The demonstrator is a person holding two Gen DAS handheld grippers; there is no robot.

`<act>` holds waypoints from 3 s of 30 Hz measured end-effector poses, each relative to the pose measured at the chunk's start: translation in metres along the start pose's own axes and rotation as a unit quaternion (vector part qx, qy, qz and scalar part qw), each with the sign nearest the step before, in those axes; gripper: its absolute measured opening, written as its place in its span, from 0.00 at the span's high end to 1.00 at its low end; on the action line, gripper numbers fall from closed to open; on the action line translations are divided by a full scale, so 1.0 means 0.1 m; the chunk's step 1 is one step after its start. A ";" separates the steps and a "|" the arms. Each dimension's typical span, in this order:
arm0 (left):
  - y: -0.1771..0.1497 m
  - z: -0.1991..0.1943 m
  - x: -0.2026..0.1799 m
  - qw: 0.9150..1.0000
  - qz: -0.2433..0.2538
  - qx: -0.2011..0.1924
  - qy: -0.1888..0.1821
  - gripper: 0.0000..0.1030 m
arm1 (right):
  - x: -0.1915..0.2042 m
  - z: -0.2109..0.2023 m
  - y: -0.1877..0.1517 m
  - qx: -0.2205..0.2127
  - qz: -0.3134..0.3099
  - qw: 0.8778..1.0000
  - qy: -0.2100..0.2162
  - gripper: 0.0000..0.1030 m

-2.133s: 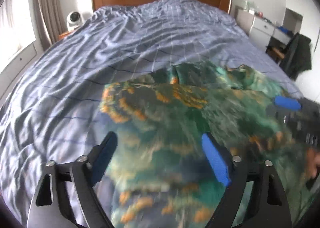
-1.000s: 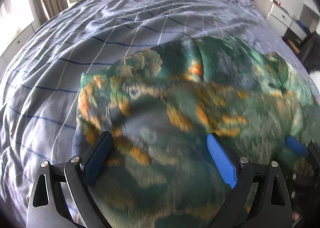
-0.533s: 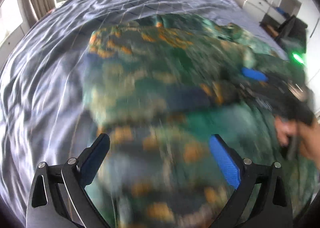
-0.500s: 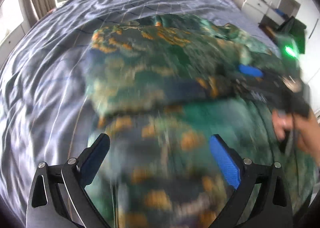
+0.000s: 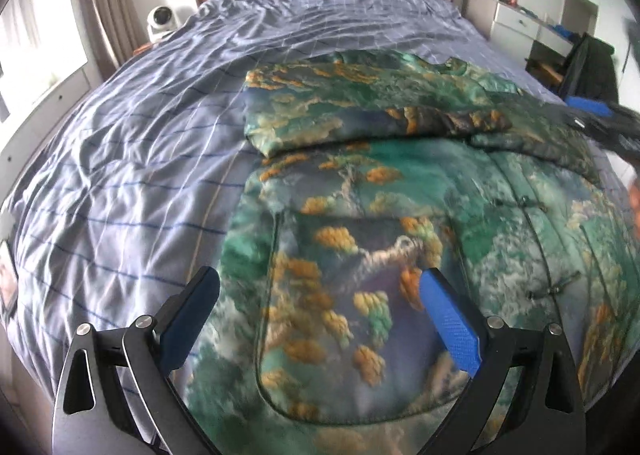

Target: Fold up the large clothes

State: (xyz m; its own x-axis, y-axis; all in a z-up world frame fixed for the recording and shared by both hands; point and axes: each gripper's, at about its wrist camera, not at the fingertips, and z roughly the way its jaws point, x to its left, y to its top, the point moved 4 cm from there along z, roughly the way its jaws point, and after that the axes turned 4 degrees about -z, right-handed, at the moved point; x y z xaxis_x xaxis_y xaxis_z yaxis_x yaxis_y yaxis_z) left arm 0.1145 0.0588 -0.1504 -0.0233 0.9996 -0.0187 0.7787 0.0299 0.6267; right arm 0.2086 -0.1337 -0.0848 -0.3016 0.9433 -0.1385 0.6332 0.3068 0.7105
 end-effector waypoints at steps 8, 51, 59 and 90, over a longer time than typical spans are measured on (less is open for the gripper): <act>-0.19 -0.14 -0.17 1.000 0.023 0.002 0.001 0.03 | -0.12 -0.60 -0.80 0.014 0.022 0.999 -0.046 0.17; -0.93 0.01 0.61 0.973 -0.066 0.162 -0.151 0.51 | -1.18 -1.23 -3.01 0.176 0.244 0.953 0.024 0.17; -0.90 -0.19 0.60 0.972 -0.081 0.157 -0.156 0.87 | -0.99 -1.30 -2.92 0.194 0.234 0.949 0.080 0.85; -1.29 -0.39 0.74 0.954 -0.070 0.238 -0.166 0.89 | -1.10 -1.34 -2.67 0.242 0.214 0.940 0.109 0.87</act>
State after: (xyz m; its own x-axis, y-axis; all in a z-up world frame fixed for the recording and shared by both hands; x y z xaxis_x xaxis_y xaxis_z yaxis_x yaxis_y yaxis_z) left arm -0.0121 0.1290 -0.2020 -0.0097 0.9285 -0.3711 0.9811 0.0806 0.1759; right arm -0.0234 -0.3361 -0.1670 -0.0506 0.9611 0.2714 0.9642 -0.0238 0.2639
